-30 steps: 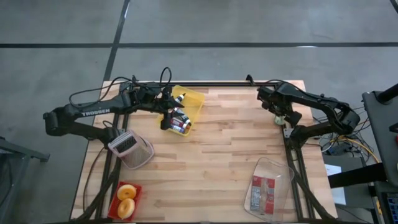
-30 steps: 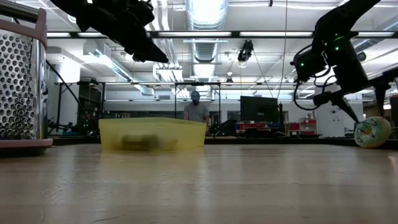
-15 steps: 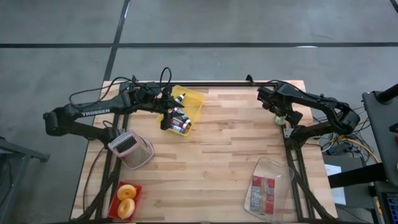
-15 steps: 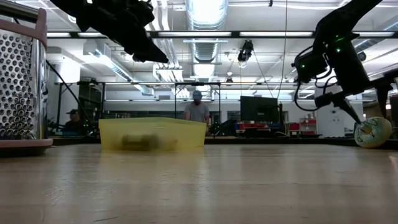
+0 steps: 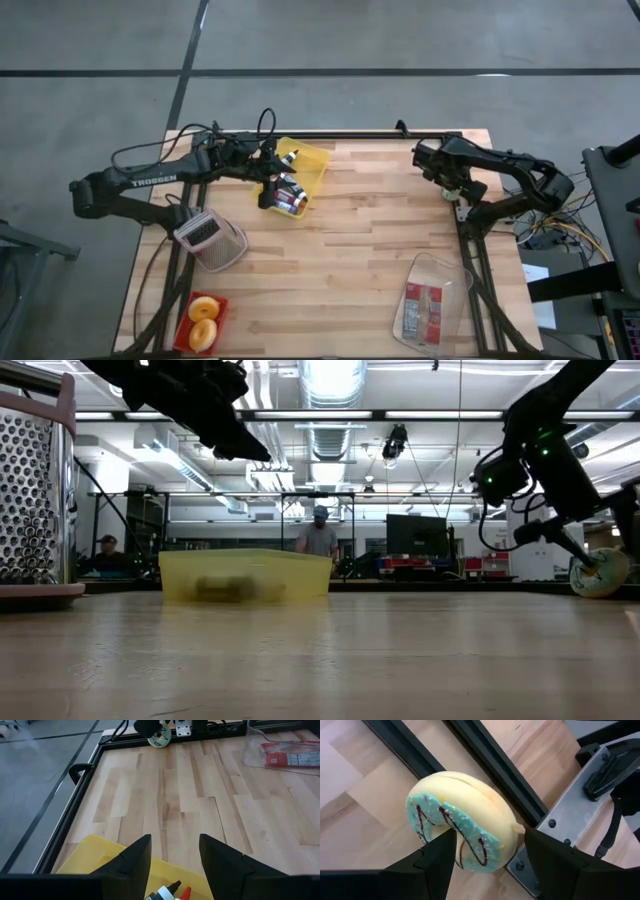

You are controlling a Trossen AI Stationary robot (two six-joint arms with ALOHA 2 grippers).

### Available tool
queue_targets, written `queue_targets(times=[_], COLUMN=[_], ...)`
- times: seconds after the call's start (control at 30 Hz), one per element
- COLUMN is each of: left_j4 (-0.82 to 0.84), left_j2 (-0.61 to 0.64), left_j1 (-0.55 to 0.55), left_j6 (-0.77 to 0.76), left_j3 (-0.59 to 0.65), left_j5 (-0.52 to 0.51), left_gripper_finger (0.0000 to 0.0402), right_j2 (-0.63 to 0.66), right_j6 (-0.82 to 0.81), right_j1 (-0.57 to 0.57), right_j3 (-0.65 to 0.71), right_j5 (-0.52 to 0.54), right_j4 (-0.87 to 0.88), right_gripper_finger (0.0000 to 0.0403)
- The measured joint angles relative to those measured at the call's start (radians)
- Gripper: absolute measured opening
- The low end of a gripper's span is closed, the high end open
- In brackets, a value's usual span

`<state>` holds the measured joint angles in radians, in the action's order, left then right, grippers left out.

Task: Pick & Place Food Item
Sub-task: Put the blue donut into the red bin

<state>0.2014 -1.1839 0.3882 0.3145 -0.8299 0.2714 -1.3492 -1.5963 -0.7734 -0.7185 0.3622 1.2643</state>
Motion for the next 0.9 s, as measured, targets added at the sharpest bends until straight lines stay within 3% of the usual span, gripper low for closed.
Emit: queue_targets(times=[0.27,0.9], left_j4=[0.000,0.000], left_j2=[0.000,0.000], left_j1=[0.000,0.000], left_j6=[0.000,0.000], left_j3=[0.000,0.000], left_j5=[0.000,0.000], left_gripper_finger=[0.0170,0.0170], right_j2=[-0.061,-0.095], right_j6=[0.004,0.033], right_j1=[0.000,0.001], right_j3=[0.000,0.003], right_j5=[-0.001,0.023], right_j4=[-0.005,-0.029], right_gripper_finger=[0.0205,0.0071])
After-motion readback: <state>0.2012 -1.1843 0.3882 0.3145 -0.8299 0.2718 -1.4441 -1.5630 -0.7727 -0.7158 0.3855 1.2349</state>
